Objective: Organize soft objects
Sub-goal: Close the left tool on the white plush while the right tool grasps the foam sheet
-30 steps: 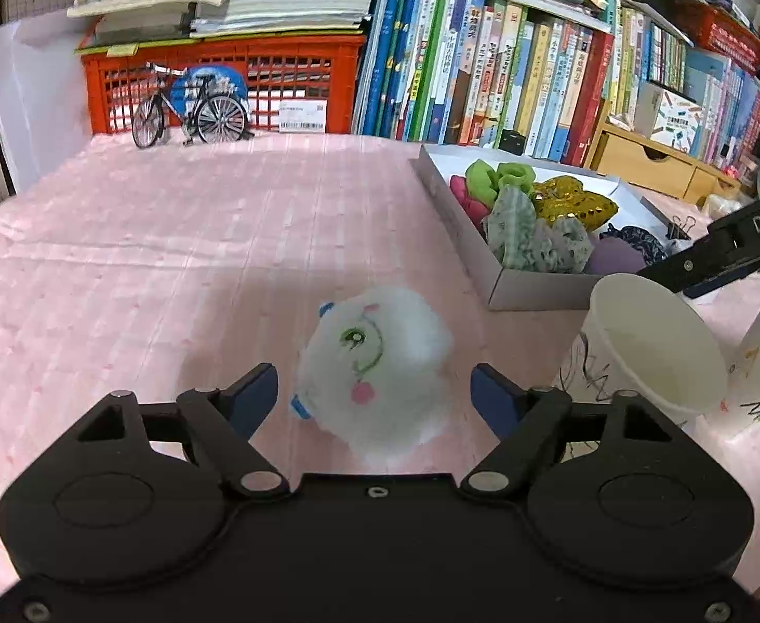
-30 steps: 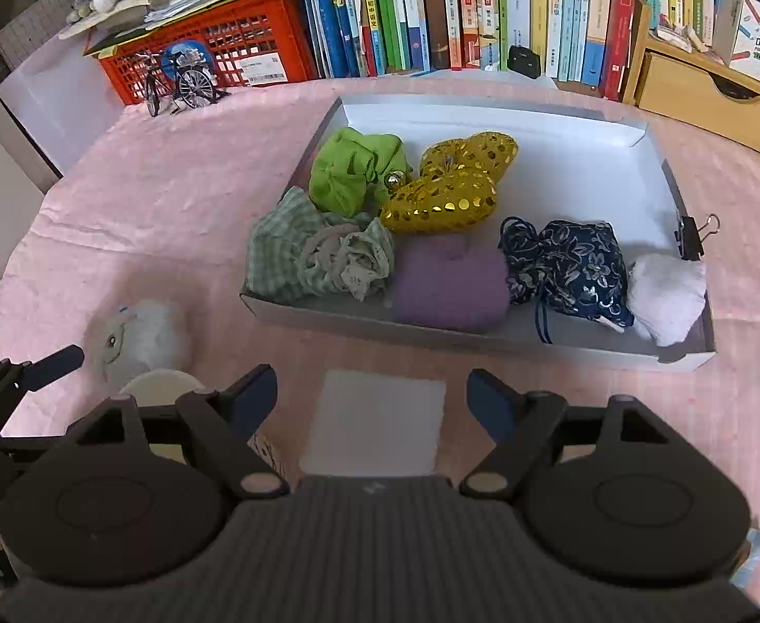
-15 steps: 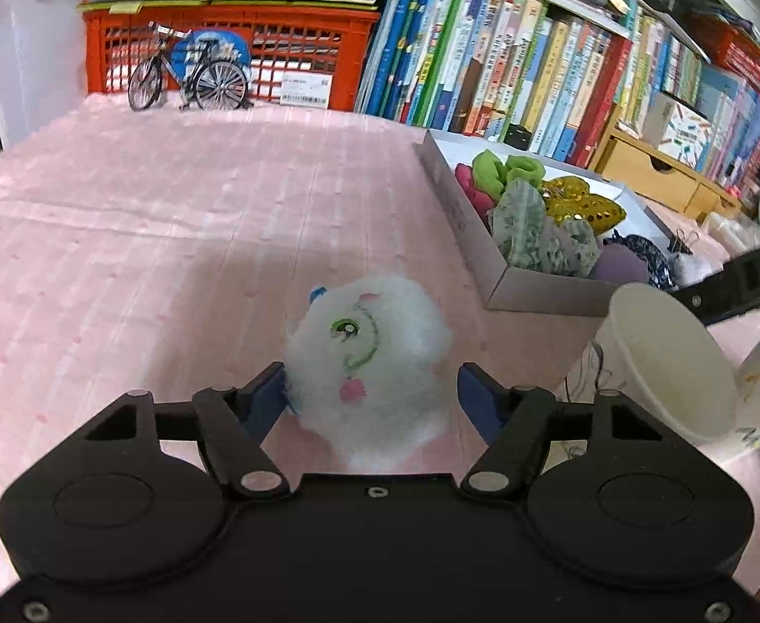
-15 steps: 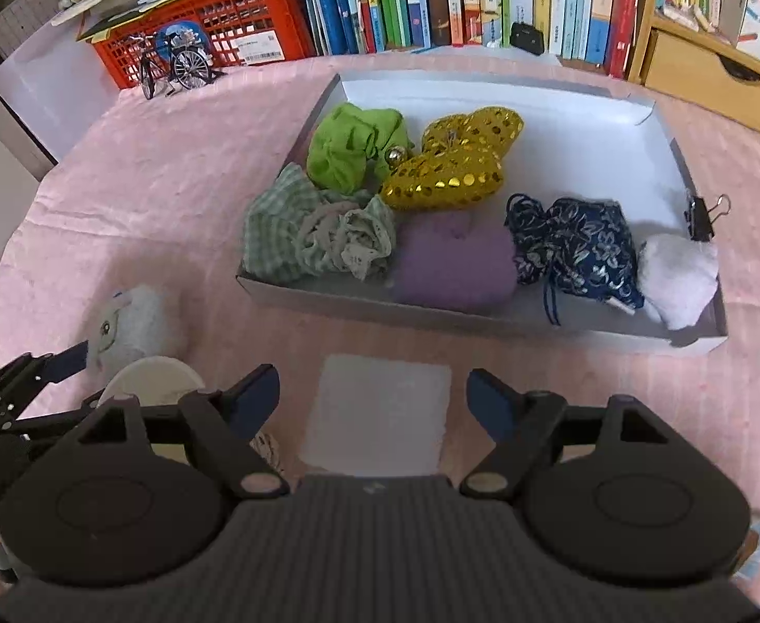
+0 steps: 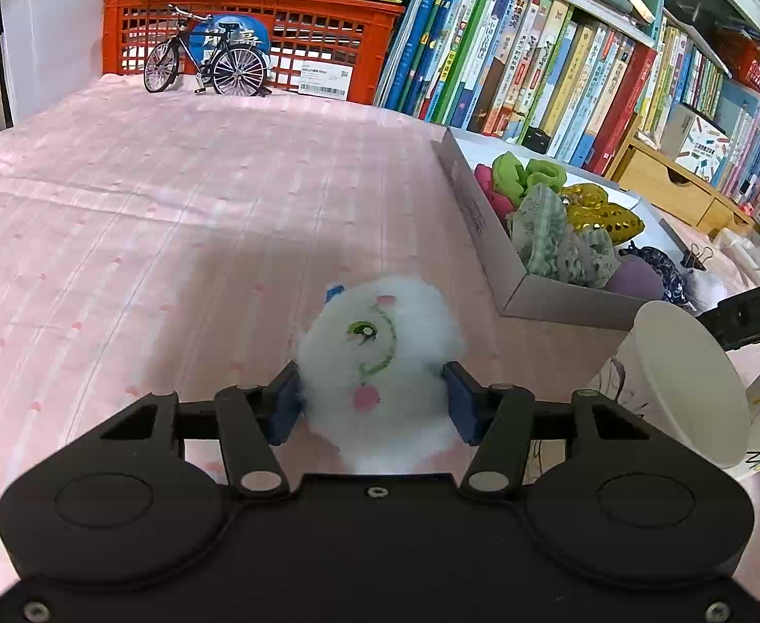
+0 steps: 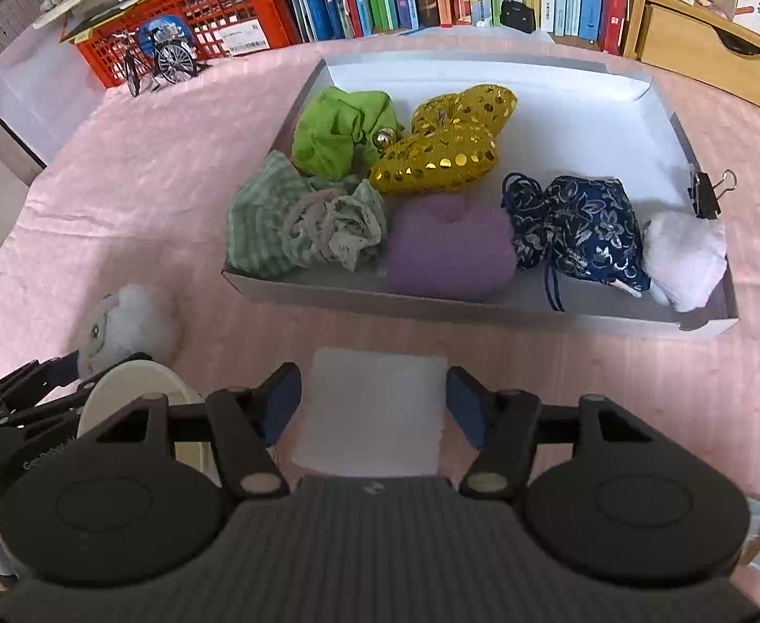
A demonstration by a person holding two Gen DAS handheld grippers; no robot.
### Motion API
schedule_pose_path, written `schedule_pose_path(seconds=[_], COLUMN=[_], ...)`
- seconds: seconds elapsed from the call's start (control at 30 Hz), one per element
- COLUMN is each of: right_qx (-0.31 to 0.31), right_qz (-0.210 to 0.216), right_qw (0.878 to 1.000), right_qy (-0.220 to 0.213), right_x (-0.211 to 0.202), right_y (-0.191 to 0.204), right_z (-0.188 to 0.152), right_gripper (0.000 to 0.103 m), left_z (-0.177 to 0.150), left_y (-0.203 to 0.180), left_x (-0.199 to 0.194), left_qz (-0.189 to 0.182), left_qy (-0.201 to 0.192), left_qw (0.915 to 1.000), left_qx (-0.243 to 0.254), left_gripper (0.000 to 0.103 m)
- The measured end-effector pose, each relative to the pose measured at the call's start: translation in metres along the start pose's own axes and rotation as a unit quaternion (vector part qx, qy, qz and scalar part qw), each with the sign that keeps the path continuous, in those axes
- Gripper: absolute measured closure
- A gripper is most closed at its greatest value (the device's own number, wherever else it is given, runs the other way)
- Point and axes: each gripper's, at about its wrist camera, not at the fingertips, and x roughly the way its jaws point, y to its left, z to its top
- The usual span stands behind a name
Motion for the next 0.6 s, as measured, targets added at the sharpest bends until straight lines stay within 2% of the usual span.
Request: schedule_pose_path(seconds=[0.17, 0.23, 0.6], right_qx=[0.006, 0.008, 0.019], right_qz=[0.006, 0.009, 0.04], right_qw=[1.0, 1.0, 0.998], right_qy=[0.001, 0.001, -0.036], right_x=[0.003, 0.003, -0.02], right_y=[-0.003, -0.004, -0.01], right_z=[0.0, 0.0, 0.004], right_gripper=[0.031, 0.039, 0.042], left_z=[0.001, 0.002, 0.015], left_y=[-0.003, -0.004, -0.009], left_x=[-0.001, -0.002, -0.013], left_qz=[0.007, 0.008, 0.008], left_qy=[0.0, 0.0, -0.012], left_qw=[1.0, 1.0, 0.9998], left_qx=[0.005, 0.005, 0.009], left_gripper=[0.052, 0.052, 0.053])
